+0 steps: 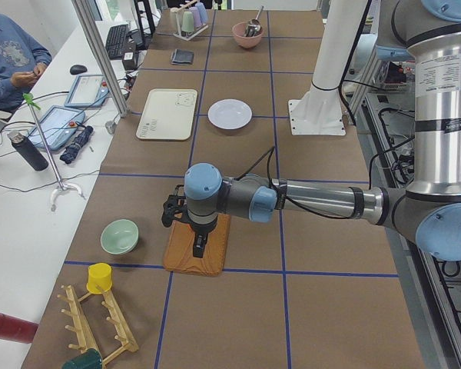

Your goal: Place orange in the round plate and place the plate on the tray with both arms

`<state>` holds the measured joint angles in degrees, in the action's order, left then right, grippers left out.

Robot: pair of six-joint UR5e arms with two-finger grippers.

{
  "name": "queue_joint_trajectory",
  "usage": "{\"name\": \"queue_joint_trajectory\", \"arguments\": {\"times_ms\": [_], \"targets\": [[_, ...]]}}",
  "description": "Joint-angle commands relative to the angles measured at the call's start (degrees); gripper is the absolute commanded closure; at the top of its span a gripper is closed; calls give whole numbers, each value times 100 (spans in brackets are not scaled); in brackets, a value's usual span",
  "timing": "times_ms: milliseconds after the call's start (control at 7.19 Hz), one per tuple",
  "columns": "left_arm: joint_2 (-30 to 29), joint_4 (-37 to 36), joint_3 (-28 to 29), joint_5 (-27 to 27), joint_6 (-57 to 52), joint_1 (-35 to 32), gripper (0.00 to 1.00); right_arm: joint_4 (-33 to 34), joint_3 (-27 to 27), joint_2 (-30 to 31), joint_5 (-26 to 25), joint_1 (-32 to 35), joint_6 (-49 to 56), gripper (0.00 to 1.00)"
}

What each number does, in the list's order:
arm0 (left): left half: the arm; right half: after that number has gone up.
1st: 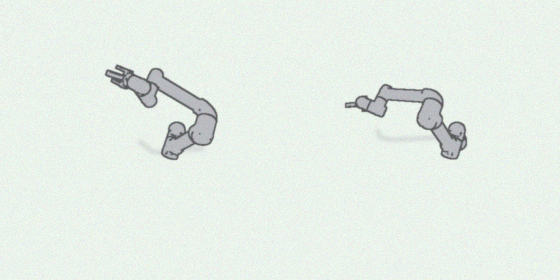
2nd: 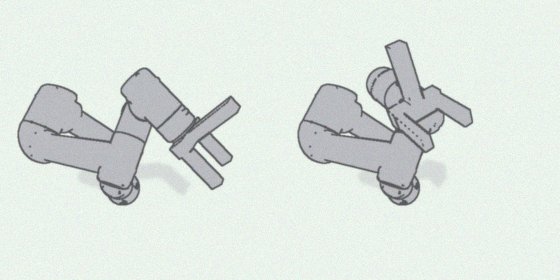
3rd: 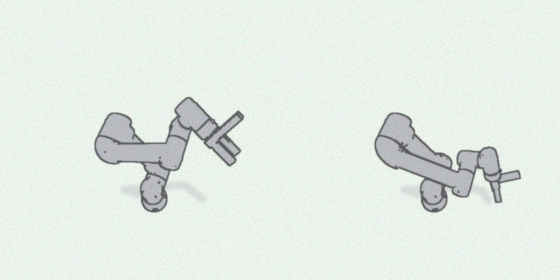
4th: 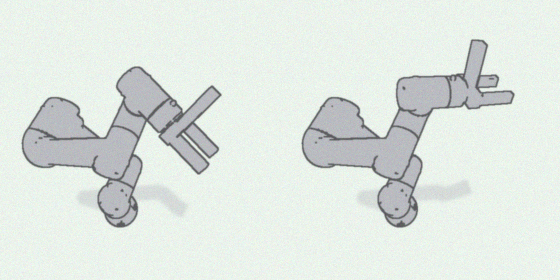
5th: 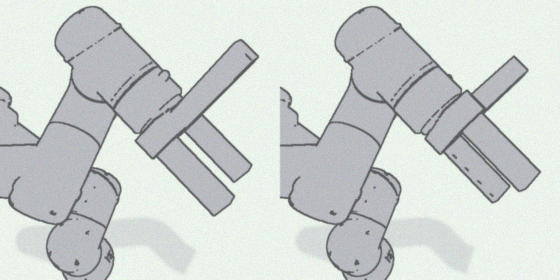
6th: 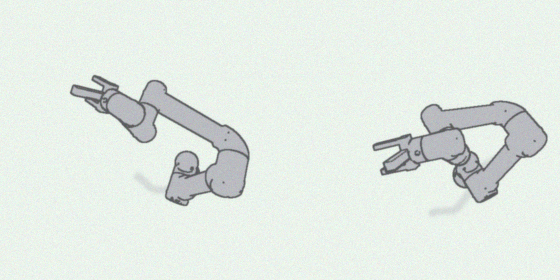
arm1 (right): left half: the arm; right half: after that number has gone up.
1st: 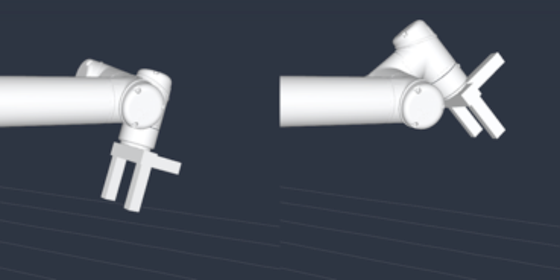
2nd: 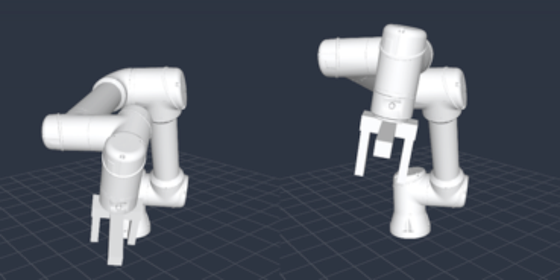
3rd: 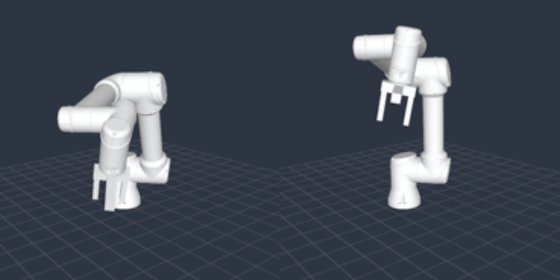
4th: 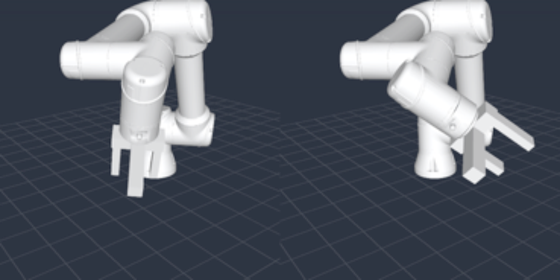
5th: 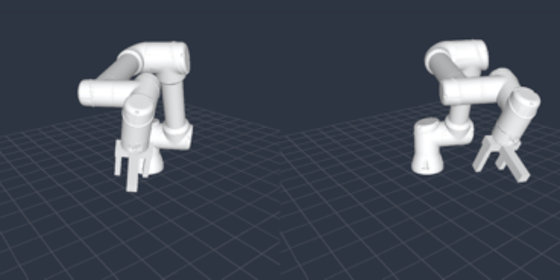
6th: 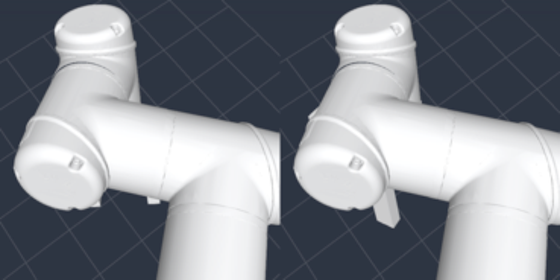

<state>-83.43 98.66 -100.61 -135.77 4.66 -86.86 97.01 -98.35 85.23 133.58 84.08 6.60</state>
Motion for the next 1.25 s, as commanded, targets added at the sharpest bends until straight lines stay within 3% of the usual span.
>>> {"name": "queue_joint_trajectory", "arguments": {"times_ms": [0,139,278,417,556,834,1113], "targets": [[203,390,-20,-20,149,159,2,-67,-131,143,229,-5,34,0],[221,443,-3,-29,166,291,2,-120,-132,152,238,-5,-9,0],[204,696,-11,-3,671,849,2,-121,-124,195,299,-14,-45,0],[126,1438,32,93,1572,1212,2,-121,-132,196,404,-145,-54,0],[-84,1602,-2,312,1964,1398,2,-121,-132,144,475,-216,-141,0],[-584,1595,556,1127,1995,2031,2,-121,-150,134,423,-216,-133,0],[-1094,1613,1287,1070,2160,2041,2,-129,-228,126,440,-216,-298,0]]}}
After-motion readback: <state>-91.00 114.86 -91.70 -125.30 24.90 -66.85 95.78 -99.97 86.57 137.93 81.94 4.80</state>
